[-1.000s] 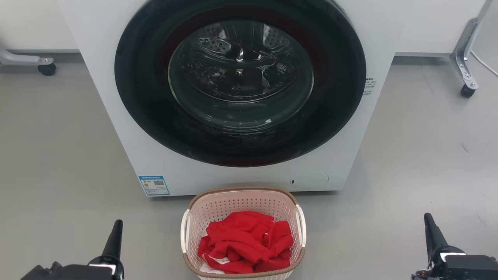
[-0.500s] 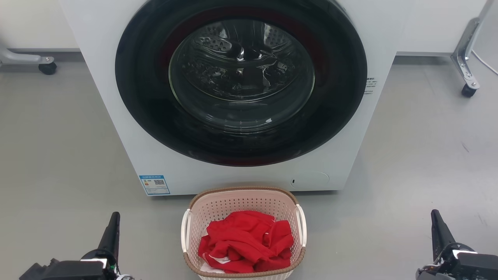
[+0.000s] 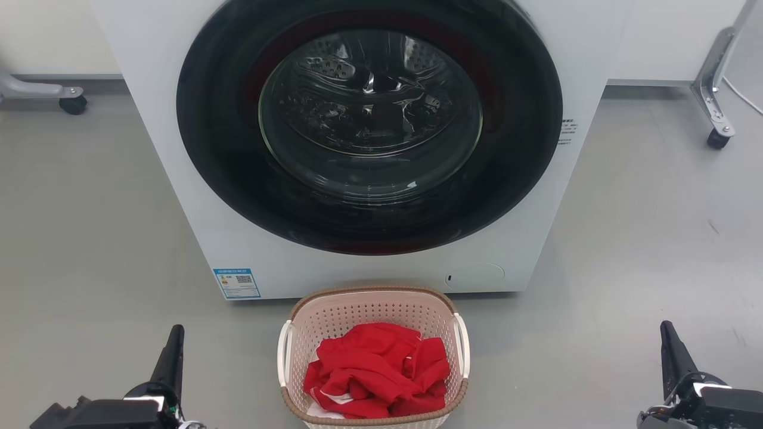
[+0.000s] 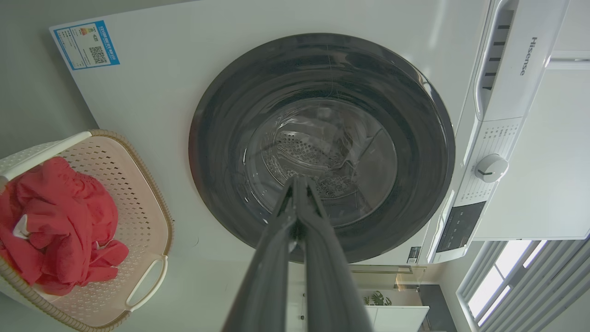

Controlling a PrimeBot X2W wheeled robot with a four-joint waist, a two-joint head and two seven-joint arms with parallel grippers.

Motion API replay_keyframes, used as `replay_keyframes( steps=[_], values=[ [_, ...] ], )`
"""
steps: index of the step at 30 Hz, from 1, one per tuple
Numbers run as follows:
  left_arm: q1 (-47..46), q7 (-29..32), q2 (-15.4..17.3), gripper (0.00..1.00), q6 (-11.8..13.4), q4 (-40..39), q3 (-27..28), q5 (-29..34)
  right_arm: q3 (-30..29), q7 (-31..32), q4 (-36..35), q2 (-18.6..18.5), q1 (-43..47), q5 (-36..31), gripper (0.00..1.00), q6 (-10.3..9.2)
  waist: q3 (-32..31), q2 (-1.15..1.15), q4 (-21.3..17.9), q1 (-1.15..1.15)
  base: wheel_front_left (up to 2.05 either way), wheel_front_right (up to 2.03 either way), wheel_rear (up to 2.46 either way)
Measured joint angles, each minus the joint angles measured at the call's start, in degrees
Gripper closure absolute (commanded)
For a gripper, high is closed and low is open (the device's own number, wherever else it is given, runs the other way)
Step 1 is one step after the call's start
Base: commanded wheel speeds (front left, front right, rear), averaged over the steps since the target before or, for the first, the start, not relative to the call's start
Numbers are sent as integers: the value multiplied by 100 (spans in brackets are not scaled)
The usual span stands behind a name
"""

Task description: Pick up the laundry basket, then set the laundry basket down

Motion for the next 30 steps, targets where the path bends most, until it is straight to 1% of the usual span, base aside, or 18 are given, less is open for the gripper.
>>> replay_keyframes(
  steps=[30],
  values=[
    [0,0,-1,100,0,2,-1,0,1,0,0,1,0,7,100,0,0,0,0,0,0,0,0]
  ],
)
